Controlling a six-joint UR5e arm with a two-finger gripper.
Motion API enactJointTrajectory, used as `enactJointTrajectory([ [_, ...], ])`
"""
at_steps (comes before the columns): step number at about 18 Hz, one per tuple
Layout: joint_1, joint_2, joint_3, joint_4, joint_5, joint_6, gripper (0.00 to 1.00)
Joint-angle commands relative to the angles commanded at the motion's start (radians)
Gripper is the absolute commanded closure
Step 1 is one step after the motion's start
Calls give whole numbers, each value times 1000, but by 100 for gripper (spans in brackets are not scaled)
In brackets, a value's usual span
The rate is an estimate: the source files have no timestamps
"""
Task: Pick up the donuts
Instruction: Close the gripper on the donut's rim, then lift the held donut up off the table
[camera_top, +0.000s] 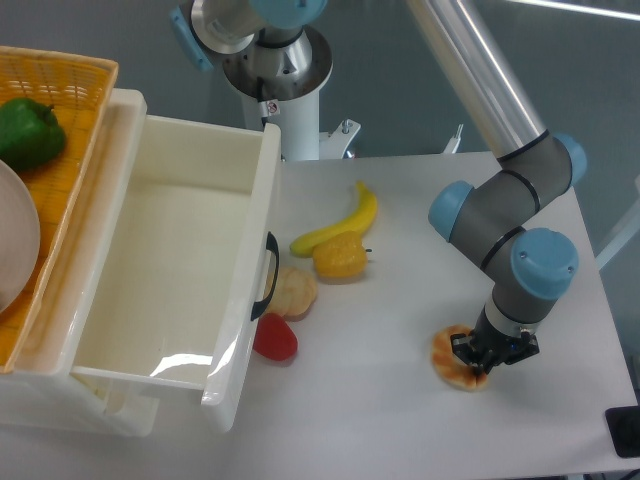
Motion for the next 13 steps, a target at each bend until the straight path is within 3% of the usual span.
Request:
enactJointTrajectory([
  [9, 49, 49, 8, -14, 72, 441, 100],
  [13, 83, 63, 63, -112, 72, 600, 97],
])
